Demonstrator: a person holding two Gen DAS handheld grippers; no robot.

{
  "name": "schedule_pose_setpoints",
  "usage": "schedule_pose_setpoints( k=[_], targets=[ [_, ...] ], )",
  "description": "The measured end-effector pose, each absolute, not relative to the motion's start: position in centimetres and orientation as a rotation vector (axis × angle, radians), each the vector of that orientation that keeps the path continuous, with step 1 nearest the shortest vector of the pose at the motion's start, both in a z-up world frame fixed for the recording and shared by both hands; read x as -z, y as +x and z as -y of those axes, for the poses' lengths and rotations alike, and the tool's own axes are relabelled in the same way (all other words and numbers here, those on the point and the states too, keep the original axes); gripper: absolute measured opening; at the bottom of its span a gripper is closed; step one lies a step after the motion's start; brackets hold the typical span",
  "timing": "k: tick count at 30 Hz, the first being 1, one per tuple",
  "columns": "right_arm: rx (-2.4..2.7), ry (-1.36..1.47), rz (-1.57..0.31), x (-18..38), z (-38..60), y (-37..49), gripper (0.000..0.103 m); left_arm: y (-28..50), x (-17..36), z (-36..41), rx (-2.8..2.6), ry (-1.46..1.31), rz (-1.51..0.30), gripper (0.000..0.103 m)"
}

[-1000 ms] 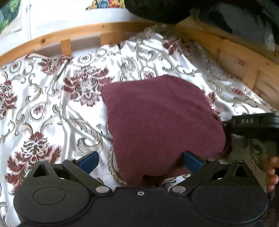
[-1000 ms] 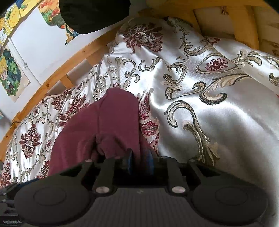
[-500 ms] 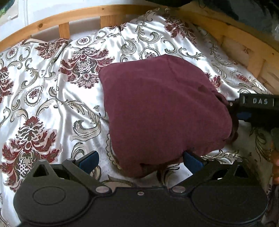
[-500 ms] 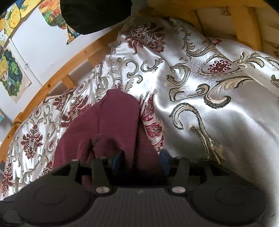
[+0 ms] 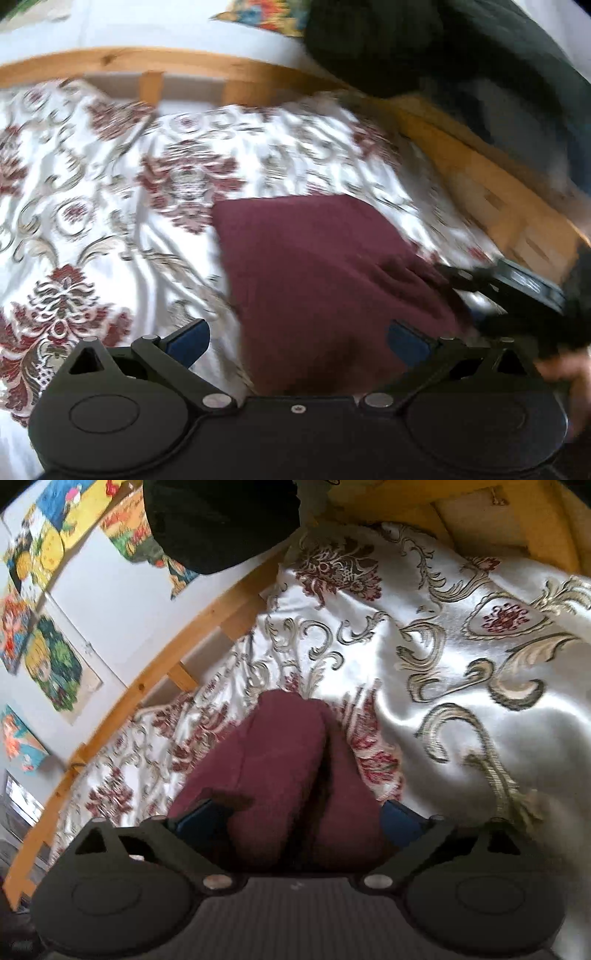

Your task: Fold small clothes

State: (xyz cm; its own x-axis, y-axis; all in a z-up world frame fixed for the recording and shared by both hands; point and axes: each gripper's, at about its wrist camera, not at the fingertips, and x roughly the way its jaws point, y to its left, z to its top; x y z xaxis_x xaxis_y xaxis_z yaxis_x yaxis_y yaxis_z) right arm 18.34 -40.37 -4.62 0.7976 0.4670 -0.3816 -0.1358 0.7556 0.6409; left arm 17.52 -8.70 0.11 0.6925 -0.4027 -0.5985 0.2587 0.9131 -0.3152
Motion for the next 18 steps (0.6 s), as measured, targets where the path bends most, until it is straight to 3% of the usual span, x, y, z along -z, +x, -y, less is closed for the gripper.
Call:
schedule_pose_setpoints(
  k=[6,15,16,17,18],
  targets=[
    [-0.382,0.722,-0.549,4.5,41.3,18.5,0.102,21.9,3.4,6.6,0.391,-0.368,-0.879,0.102],
    [-0.344,0.696,-0.600,5.2,40.0,18.8,0.037,22.3,5.8,7.0,0.438,-0.418,-0.942,0.102],
    [-0.340,0.737,-0.600,5.6,40.2,18.8,0.021,22.4,5.8,7.1,0.439,-0.419,-0.943,0.102],
    [-0.325,0.774,-0.590,5.8,40.5,18.8,0.012,22.3,5.7,7.3,0.442,-0.418,-0.944,0.102],
    [-0.309,0.780,-0.571,5.7,40.7,18.6,0.012,22.4,5.7,7.4,0.446,-0.416,-0.945,0.102]
  ],
)
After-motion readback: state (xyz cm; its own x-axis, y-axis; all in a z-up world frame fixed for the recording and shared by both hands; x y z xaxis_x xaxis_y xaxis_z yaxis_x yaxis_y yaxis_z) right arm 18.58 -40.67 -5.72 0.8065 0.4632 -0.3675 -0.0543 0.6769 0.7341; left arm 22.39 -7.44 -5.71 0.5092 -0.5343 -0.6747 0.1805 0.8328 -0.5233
